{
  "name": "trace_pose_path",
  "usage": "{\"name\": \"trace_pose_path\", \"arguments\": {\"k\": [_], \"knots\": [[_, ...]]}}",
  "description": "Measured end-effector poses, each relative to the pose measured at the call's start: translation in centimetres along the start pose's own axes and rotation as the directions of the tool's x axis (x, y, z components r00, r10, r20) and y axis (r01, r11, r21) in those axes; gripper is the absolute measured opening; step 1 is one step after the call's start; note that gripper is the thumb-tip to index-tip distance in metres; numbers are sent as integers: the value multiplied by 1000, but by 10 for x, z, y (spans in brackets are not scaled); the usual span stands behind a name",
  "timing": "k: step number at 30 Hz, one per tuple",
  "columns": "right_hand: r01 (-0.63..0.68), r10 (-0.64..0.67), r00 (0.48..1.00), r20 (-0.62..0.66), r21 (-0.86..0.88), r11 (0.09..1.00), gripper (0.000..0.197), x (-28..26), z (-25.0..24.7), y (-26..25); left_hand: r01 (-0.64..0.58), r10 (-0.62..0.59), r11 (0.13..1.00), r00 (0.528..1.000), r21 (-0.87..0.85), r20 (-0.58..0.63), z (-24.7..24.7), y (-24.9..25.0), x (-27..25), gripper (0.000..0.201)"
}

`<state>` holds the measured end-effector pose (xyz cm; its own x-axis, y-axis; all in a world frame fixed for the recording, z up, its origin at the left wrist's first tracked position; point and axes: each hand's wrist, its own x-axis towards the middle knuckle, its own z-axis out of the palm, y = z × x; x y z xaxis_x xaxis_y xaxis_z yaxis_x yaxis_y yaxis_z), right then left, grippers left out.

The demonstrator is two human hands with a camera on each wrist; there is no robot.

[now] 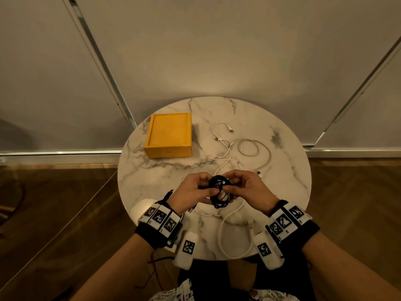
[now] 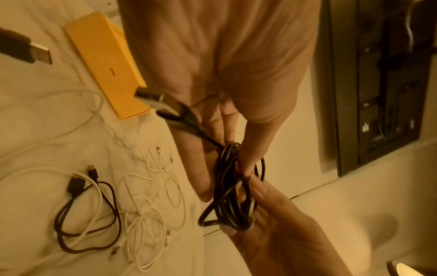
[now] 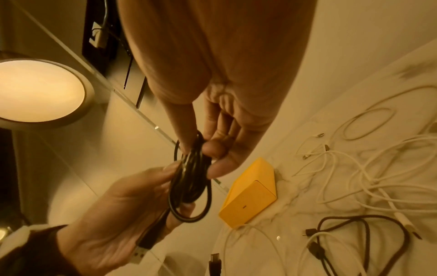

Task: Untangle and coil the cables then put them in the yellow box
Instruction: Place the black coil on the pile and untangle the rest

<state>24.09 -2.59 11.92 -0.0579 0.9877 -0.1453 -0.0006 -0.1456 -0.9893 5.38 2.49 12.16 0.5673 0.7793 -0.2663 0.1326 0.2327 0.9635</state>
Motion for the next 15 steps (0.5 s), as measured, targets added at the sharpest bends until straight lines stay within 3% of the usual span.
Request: {"name": "trace_pose_path", "arguments": {"k": [4, 9, 13, 15], "knots": [[26, -20, 992, -128, 48, 998, 20, 3, 8, 4, -36, 50, 988, 994, 148, -94, 6, 2, 2, 20], [59, -19, 969, -247, 153, 986, 14, 4, 20, 10, 68, -68, 998, 998, 18, 19, 7, 11, 2, 22], [74, -43, 963, -265, 110, 991, 14, -2, 27, 11, 145, -153, 986, 981, 83, 115, 2, 16, 1, 24], [105, -67, 954, -294, 117, 988, 18, -5, 32, 10, 168, -179, 978, 980, 123, 84, 2, 21, 2, 23]]}}
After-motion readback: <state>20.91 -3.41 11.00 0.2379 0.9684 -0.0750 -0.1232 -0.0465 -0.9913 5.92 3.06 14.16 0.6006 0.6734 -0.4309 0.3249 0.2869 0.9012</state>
